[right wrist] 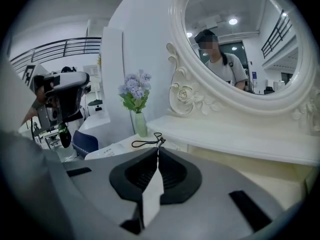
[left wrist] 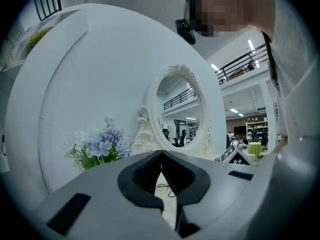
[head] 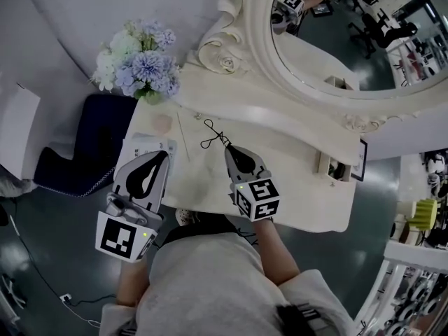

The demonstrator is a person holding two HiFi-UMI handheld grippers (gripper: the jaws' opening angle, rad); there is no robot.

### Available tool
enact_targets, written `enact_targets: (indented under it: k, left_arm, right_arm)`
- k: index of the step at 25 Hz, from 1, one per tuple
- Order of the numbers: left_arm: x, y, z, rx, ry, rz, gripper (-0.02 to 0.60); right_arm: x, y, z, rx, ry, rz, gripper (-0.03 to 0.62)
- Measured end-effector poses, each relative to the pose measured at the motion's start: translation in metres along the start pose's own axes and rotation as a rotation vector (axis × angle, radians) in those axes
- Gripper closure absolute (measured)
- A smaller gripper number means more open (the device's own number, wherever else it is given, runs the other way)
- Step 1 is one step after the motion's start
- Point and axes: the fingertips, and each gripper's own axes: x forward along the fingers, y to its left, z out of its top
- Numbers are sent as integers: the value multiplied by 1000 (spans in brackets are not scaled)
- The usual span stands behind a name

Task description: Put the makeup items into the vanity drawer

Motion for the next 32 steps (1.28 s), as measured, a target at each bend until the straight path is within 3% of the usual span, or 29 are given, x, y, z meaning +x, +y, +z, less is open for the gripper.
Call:
enact_targets:
  k: [14,32]
  left_arm:
    - [5,-25,6,15,-20,-105,566]
    - [2,-65,19,35,-75,-250,566]
  right_arm:
    - [-67,16,60,37,-236,-28,569]
    - [-142,25,81,46,-412,-134,569]
